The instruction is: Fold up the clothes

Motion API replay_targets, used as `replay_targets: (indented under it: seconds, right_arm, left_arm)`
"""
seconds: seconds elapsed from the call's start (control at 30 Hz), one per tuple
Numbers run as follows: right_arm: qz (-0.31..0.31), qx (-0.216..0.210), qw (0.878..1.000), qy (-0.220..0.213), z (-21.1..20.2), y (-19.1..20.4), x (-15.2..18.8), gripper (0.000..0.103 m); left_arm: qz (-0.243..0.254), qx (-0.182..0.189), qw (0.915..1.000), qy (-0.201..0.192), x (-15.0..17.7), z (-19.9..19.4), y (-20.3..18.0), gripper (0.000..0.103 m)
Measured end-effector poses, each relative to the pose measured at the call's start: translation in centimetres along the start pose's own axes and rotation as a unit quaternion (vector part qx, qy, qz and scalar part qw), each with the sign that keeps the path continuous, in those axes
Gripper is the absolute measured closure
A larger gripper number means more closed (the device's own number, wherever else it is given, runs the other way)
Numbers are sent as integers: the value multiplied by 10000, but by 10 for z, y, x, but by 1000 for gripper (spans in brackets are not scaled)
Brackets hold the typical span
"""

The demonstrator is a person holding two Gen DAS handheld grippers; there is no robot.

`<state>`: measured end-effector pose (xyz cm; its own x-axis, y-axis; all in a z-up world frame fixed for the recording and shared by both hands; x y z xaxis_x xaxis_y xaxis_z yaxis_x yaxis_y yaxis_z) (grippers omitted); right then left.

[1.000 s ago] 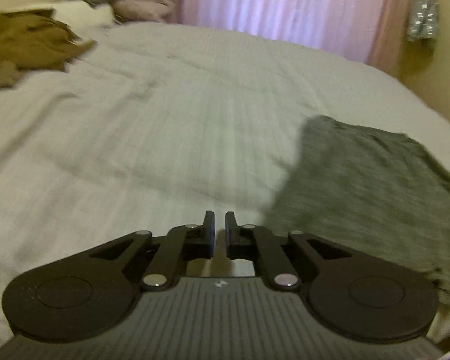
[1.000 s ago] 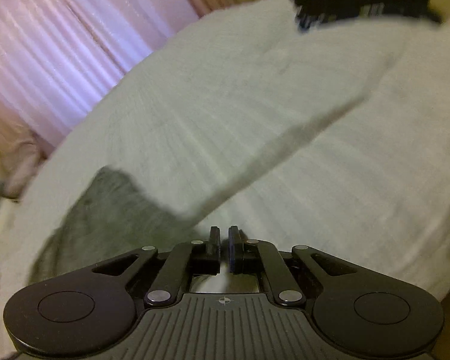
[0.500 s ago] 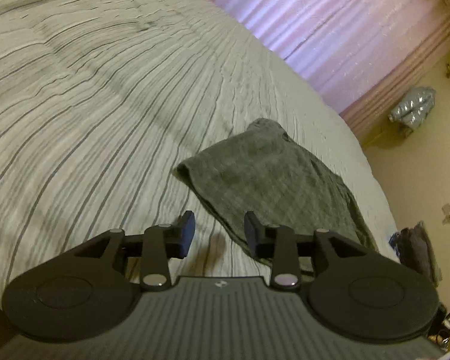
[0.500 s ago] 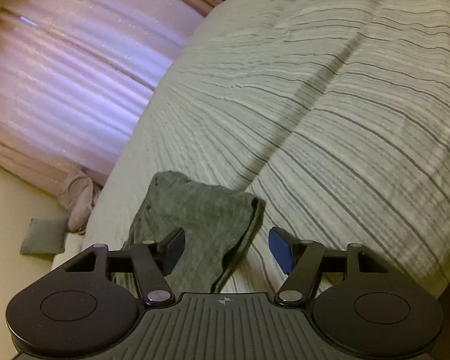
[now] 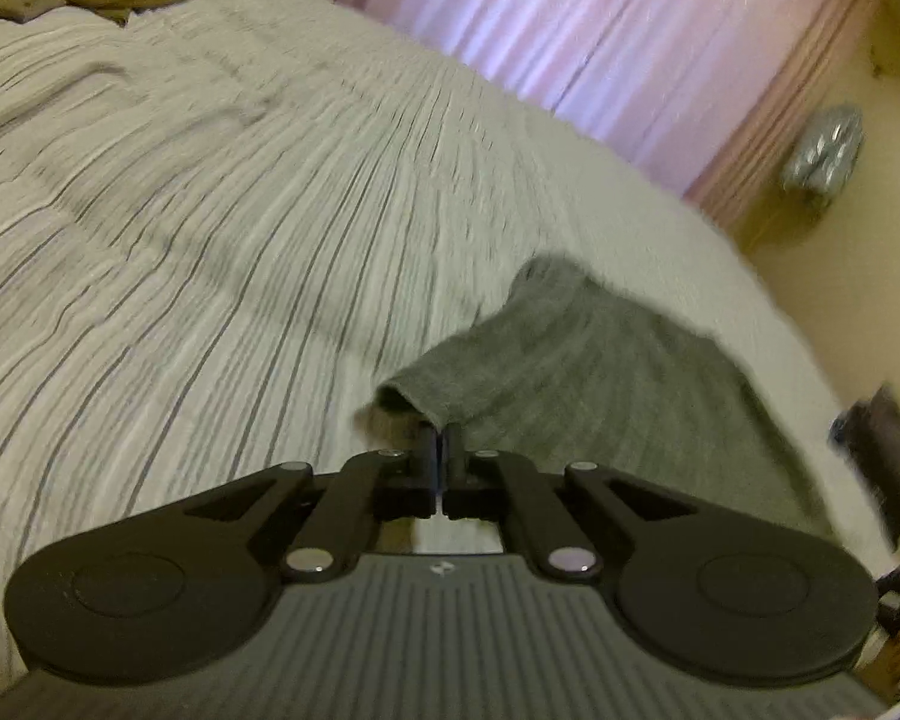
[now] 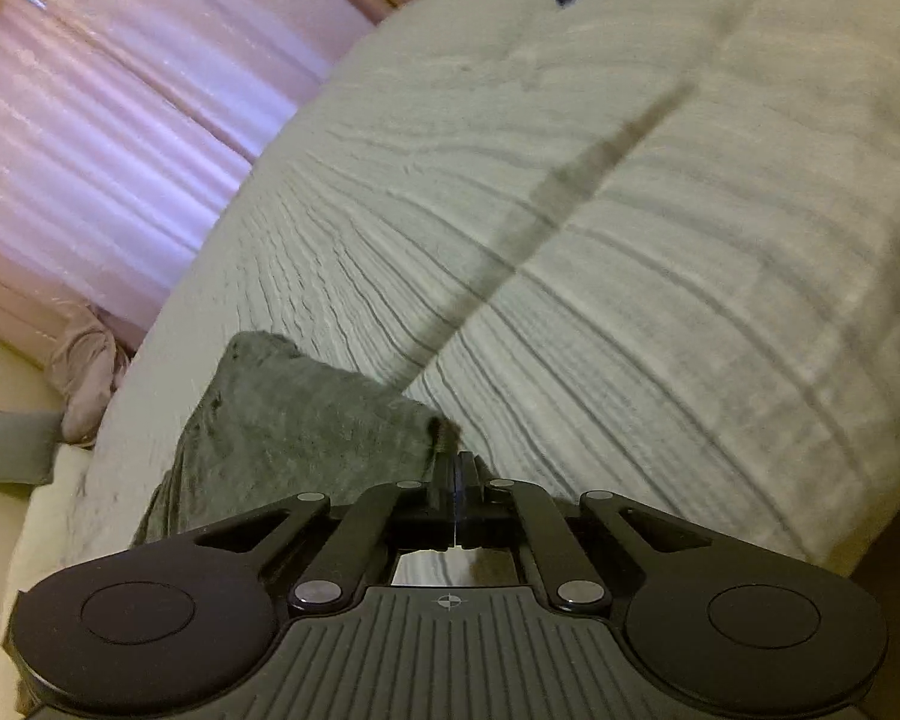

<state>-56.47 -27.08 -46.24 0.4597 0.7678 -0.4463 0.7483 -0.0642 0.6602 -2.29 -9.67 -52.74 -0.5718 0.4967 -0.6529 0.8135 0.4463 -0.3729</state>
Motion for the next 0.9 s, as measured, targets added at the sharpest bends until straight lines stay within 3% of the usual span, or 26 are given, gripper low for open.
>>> replay_targets:
  seconds: [0.03,0.07,0.13,0.23,0.33,0.6,0.63,0.67,0.73,0.83,0.9]
  right_arm:
    - [23,-36,10000,23,-5,3,5,88]
    - [71,-172,9998,57,-12,9,13,56]
    - [-44,-704,9972,241,-23,35,36,28]
    - [-301,-1573,9837,818,-32,84,80,28]
    - [-153,-1660,9777,1276,-12,107,110,50]
    - [329,-1715,9544,2421,44,164,183,50]
    - [389,-1719,9504,2561,50,172,192,54]
    - [381,-1650,9505,2605,56,171,195,76]
    - [312,-1472,9526,2643,63,163,199,92]
    - [348,-1448,9537,2614,62,149,201,100]
    - [356,-1474,9547,2560,60,142,201,100]
  left_arm:
    - [-66,9,10000,6,3,-3,3,103]
    - [-178,42,9998,-1,6,-6,6,103]
    - [-484,141,9987,-36,10,-13,13,94]
    - [-841,239,9961,-151,8,-23,17,89]
    - [-679,226,9972,-230,2,-31,9,89]
    - [-791,435,9956,-237,0,-41,4,79]
    - [-865,420,9951,-220,-1,-39,6,76]
    - [-945,405,9945,-203,-2,-36,8,73]
    - [-1120,400,9927,-189,-5,-27,13,69]
    - [-1351,393,9900,-135,-10,-10,17,68]
    - [-1490,498,9875,-97,-13,3,17,74]
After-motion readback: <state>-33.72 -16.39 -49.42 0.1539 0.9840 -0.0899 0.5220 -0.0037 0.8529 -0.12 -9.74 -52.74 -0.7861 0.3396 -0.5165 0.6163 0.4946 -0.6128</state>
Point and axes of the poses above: each gripper's, at about its wrist camera, not at the fingertips, and z roughly the way its jaws point, y to its left, x to its underside, the point moved 10 cm from there along z, roughly the way its jaws point, and after that the axes turned 2 degrees about -x, right-handed, at the moved point
